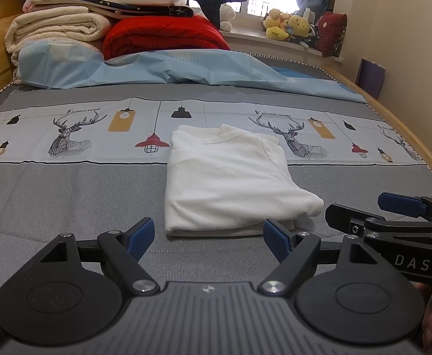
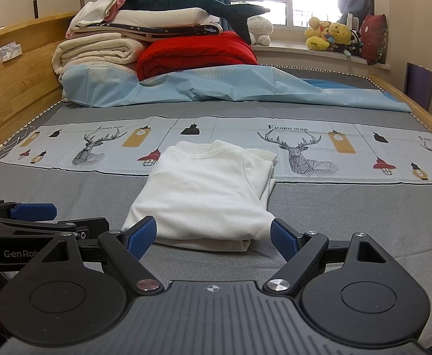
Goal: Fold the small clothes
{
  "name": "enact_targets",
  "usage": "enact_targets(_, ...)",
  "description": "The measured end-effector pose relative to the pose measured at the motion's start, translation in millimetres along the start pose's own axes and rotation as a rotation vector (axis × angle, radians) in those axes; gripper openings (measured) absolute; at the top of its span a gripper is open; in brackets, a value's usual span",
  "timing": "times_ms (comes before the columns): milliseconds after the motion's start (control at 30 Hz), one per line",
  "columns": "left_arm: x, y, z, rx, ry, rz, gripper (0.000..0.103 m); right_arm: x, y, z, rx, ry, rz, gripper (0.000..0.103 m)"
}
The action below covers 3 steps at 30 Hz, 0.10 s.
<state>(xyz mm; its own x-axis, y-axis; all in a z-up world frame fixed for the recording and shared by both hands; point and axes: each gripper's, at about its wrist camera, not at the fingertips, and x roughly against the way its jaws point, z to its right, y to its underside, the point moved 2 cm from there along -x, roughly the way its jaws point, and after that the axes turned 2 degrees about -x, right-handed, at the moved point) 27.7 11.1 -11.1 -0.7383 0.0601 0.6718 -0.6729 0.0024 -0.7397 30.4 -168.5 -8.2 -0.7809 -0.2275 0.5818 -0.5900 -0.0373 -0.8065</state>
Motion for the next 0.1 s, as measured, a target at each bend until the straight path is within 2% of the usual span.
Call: enact_targets(100,-0.2,0.0,0.1,0.001,0.000,0.000,0.084,0.1,-0.2,0.3,-0.001,0.000,0.000,0.085)
